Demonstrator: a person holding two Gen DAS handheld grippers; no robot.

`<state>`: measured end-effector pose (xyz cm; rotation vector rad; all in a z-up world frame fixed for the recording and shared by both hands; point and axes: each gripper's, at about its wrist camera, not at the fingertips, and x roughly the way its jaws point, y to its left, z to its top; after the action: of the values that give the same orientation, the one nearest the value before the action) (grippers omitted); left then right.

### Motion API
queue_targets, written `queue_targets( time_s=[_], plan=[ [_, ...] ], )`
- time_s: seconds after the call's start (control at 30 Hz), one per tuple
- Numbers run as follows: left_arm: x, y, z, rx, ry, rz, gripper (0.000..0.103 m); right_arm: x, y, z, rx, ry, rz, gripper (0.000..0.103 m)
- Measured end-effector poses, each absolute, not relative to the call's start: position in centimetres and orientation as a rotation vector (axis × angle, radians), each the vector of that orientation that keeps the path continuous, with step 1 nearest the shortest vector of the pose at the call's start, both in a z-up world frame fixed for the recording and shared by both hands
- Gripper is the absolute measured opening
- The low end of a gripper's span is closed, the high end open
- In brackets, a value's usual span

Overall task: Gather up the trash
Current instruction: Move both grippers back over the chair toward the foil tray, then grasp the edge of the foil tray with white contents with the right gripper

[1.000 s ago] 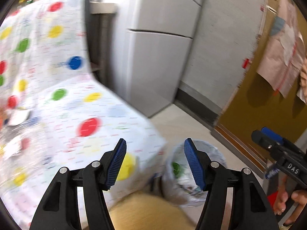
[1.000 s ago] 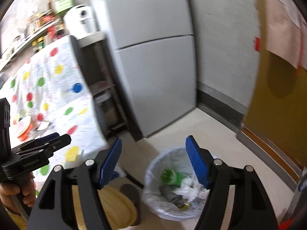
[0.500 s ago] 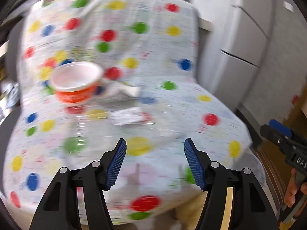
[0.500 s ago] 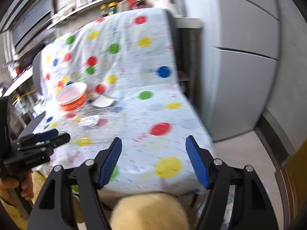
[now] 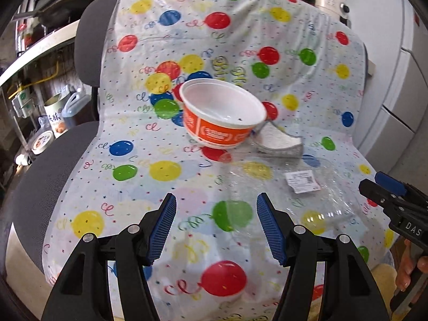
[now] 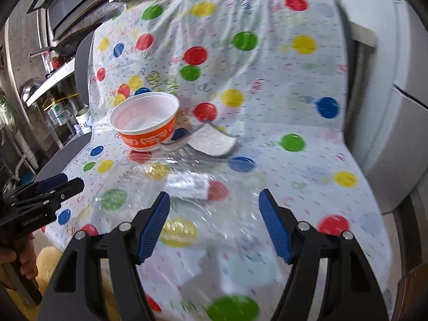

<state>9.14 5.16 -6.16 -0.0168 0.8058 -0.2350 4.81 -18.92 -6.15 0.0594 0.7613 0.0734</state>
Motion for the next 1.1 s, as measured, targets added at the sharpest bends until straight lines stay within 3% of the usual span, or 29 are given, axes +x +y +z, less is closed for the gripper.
queue_targets(
  time_s=[0.33, 0.57, 0.63, 0.67, 0.7, 0.93, 1.1],
  plan=[
    [12.7, 6.2, -7.2, -0.038, 0.829, -0.205, 0.064, 12.0, -16.1, -8.4, 0.048, 0.794, 0.103, 0.065],
    [13.1, 6.1, -7.6, -0.046, 0.838, -0.212, 0.062, 15.1, -15.2, -9.8, 0.075, 0.812, 0.098, 0.043],
    [13.0, 6.1, -7.6, -0.047, 0.839, -0.219, 0.062, 15.9, -15.1, -10.2, 0.085, 0.828, 0.097, 0.03],
    [13.0, 6.0, -7.5, -0.047, 0.838, -0.22, 0.062, 16.0, -15.0, -10.3, 0.084, 0.83, 0.096, 0.015],
    [12.8, 5.9, -7.5, -0.047, 0.84, -0.227, 0.062, 16.0, -14.9, -10.2, 0.077, 0.824, 0.096, 0.008],
    [12.0, 4.3, -7.6, -0.035, 0.857, -0.287, 0.061, 12.5, -15.6, -5.4, 0.035, 0.671, 0.099, 0.006],
    [11.7, 3.0, -8.6, -0.01, 0.89, -0.31, 0.049, 7.0, -17.2, -2.7, -0.03, 0.646, 0.104, 0.006]
  ],
)
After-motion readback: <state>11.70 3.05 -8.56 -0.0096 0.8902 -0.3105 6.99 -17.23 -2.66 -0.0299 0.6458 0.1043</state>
